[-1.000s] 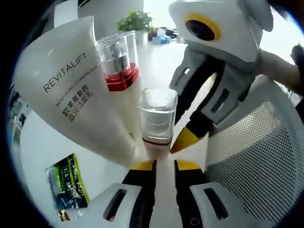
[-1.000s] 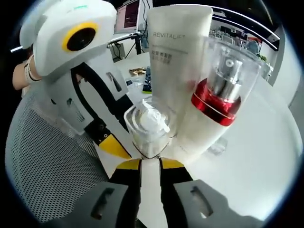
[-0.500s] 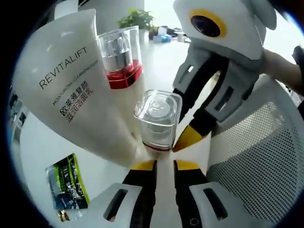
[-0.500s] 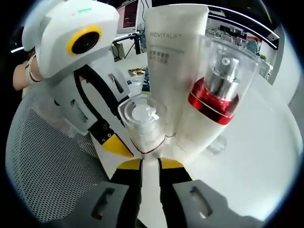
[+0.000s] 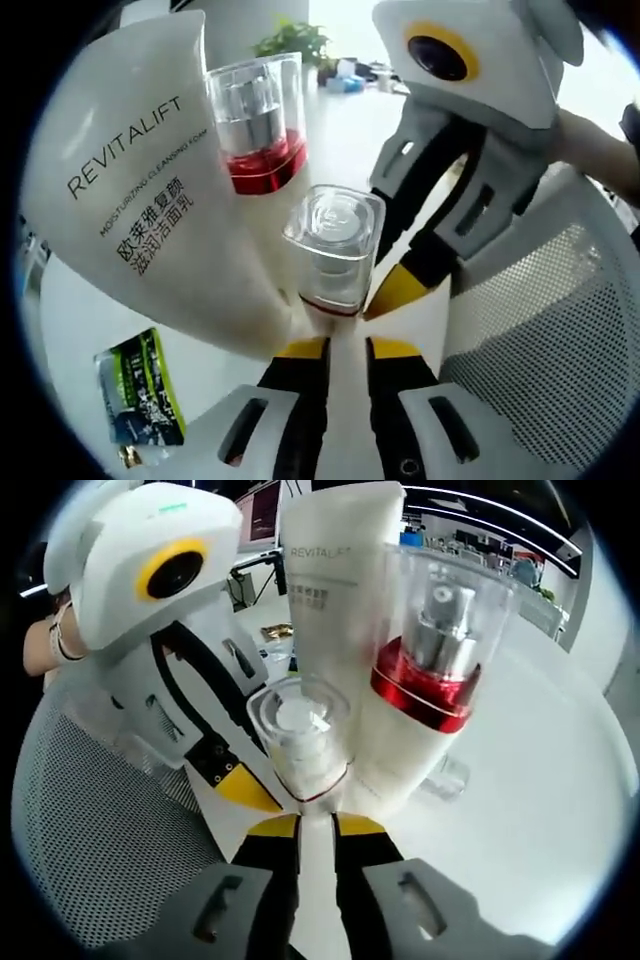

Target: Arrange the skincare products in the storage area until every visible bottle or jar stands upright without overlapping.

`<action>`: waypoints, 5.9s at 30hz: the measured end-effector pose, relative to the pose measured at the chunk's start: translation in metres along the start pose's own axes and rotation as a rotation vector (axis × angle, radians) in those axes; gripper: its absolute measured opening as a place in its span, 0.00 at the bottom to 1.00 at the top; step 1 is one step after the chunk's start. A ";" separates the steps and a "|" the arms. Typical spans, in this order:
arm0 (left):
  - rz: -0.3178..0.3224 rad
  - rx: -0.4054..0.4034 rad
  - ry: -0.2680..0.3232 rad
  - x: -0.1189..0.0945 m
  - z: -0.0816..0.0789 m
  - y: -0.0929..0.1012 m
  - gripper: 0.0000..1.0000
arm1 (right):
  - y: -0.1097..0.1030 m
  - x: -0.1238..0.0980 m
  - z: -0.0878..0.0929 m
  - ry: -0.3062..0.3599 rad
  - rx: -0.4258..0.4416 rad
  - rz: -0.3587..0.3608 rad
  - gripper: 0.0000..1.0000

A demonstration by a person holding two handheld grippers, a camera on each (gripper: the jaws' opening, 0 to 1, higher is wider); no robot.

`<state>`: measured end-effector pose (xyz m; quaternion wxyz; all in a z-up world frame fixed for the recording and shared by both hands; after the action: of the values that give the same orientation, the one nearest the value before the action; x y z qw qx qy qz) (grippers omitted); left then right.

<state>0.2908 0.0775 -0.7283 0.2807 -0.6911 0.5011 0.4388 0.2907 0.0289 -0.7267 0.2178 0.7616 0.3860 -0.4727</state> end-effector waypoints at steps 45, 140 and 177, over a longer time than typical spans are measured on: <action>-0.042 -0.092 0.036 -0.020 0.026 -0.010 0.19 | -0.004 -0.016 0.002 0.040 0.082 0.032 0.21; -0.236 -0.331 0.095 -0.152 0.113 -0.060 0.97 | 0.038 -0.079 -0.030 0.032 -0.189 0.138 1.00; -0.199 -0.395 0.030 -0.135 0.130 -0.067 0.97 | 0.093 -0.019 -0.037 -0.115 -0.508 0.005 0.52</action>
<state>0.2963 0.2678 -0.6713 0.1744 -0.7851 0.3389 0.4883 0.3798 -0.0090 -0.6961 0.4246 0.6555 0.4775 -0.4025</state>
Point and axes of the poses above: the point that each gripper's makers call its tool centre point, and the gripper's own axes: x roughly forward along the fingers, y roughly to its right, z roughly out of its underside, the point moved 3 cm from there along -x, roughly backward along the fingers, and after that the axes turned 13 degrees about -y, right-handed, at the moved point
